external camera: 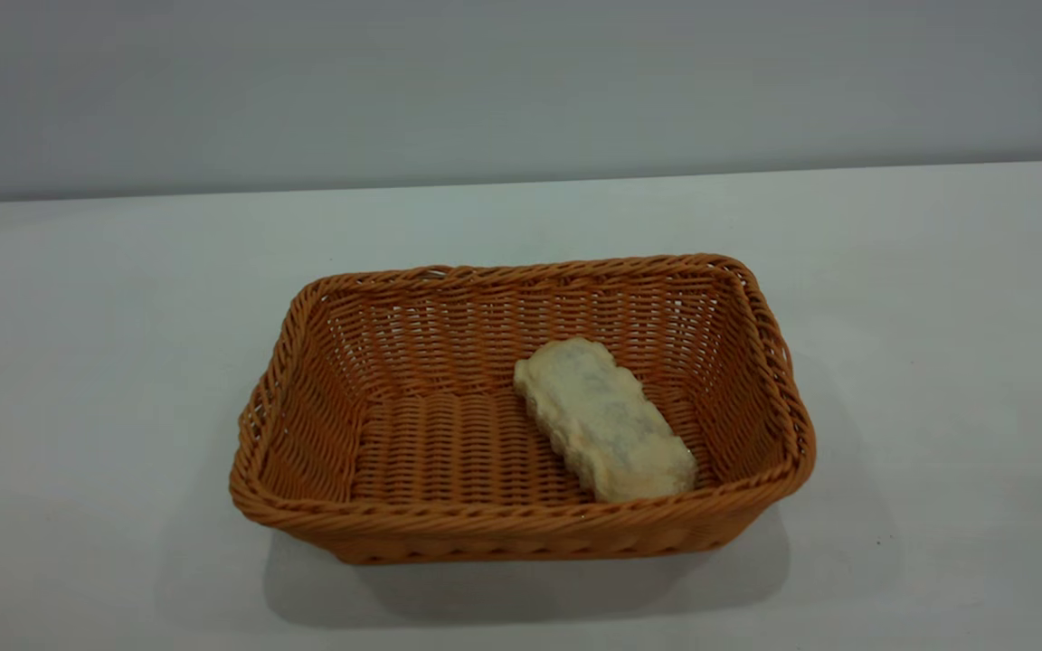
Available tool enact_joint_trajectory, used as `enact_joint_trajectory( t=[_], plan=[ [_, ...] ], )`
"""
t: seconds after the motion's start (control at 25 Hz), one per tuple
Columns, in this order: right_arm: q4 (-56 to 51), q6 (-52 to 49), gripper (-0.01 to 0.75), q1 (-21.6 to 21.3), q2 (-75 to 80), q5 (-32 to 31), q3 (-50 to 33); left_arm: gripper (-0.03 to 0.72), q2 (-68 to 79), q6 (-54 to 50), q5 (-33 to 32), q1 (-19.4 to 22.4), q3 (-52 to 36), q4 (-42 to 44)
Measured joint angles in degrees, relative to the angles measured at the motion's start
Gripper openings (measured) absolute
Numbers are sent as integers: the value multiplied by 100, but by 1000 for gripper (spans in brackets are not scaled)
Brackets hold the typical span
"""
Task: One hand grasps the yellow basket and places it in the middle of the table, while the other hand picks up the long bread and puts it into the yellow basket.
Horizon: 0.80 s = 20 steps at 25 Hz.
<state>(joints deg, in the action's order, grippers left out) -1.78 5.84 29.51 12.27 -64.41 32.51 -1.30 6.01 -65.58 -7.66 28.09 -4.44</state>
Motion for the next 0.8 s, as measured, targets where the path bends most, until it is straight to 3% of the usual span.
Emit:
enact_joint_trajectory(
  t=[0.4, 0.8],
  plan=[
    [441, -457, 498, 0, -1138, -175, -494, 585, 0, -7, 17, 0, -7, 0],
    [441, -468, 498, 0, -1243, -96, -549, 585, 0, -13, 17, 0, -7, 0]
  ],
)
